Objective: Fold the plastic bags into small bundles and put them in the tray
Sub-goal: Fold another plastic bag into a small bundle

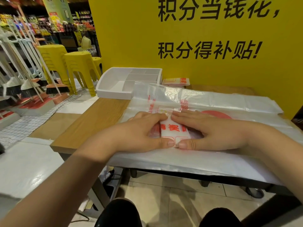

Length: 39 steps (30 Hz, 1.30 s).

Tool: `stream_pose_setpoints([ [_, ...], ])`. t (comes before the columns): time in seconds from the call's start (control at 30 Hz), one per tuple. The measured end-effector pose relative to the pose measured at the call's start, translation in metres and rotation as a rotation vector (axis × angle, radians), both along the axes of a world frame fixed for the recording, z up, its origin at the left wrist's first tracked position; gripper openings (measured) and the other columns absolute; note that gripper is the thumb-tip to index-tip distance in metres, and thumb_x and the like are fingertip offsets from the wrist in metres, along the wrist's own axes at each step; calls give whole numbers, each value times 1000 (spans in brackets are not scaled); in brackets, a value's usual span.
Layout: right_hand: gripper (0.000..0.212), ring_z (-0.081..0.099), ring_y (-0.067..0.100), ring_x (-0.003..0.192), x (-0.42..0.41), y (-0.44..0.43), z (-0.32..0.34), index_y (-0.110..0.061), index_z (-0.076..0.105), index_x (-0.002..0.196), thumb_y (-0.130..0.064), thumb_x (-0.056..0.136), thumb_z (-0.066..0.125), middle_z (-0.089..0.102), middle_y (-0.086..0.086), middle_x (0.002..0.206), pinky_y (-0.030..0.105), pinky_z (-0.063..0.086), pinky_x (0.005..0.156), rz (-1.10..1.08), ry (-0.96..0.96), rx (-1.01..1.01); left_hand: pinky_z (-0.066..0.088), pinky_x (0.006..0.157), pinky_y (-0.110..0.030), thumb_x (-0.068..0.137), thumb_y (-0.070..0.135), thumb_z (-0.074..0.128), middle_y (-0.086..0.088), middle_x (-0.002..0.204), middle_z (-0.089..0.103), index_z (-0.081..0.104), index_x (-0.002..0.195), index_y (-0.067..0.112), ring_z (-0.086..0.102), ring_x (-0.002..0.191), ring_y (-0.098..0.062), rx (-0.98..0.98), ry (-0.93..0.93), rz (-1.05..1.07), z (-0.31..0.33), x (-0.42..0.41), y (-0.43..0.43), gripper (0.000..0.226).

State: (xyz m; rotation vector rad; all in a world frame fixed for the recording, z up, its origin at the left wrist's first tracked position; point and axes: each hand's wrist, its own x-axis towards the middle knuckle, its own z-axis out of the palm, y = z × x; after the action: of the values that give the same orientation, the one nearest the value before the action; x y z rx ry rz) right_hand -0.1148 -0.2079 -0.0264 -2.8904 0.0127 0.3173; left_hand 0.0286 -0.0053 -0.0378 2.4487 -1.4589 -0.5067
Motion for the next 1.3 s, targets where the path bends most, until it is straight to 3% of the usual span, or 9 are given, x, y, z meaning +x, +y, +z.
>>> stream_pose_setpoints([
  [0.3,98,-7,-4,149,6,-2,3,-42,2,157,-80,77,44,-5,-26,162,25,0,123,-6,65,4,23,122,-38,76,77,61,9,158,24,15,153,44,17,147,-11,81,-4,-9,10,2,-7,95],
  [0.47,99,23,5,146,4,6,13,-36,19,157,-83,75,49,22,-18,161,26,20,120,-37,-6,-26,25,120,-42,86,69,58,10,159,27,24,154,39,20,147,-16,43,-105,-45,18,-8,-3,82],
  [0.57,85,46,11,128,2,13,16,-32,47,144,-84,77,38,48,-11,143,34,37,111,-100,-127,-13,24,117,-40,98,46,55,12,152,35,39,147,42,25,141,-17,-74,-228,-55,19,-19,5,52],
  [0.67,66,56,15,102,-4,17,13,-28,66,116,-76,87,31,60,-6,109,41,47,94,-135,-261,-36,25,114,-38,104,25,44,12,147,40,42,144,46,31,135,-19,-103,-354,6,12,-28,10,45],
  [0.8,50,57,15,95,-12,21,7,-30,68,105,-61,89,33,54,-11,102,43,50,85,-153,-298,-142,33,113,-42,104,42,40,8,142,48,51,138,36,39,132,-18,-203,-230,106,4,-38,10,37],
  [0.93,26,56,15,88,-12,25,4,-30,64,90,-51,95,48,54,-13,96,40,51,78,-167,-417,-125,38,108,-42,100,52,44,9,134,54,55,131,34,45,126,-15,-264,-148,98,-1,-38,9,37],
  [1.03,17,58,10,94,-8,27,-2,-33,63,105,-45,98,52,62,-14,105,25,47,78,-176,-451,16,38,107,-43,103,45,43,12,131,56,55,130,34,46,124,-13,-320,-87,91,-6,-38,9,32],
  [1.1,32,60,8,107,-7,28,-10,-35,59,129,-46,101,49,65,-14,122,26,48,88,-174,-409,98,35,111,-42,106,39,39,12,134,56,55,133,33,44,128,-12,-347,-62,98,-9,-39,11,32],
  [1.3,53,38,1,139,-6,19,-17,-42,39,150,-55,99,42,38,-23,154,28,32,115,-124,-286,78,19,122,-36,106,42,37,17,159,31,38,148,44,22,148,-6,-238,-43,45,-9,-30,18,42],
])
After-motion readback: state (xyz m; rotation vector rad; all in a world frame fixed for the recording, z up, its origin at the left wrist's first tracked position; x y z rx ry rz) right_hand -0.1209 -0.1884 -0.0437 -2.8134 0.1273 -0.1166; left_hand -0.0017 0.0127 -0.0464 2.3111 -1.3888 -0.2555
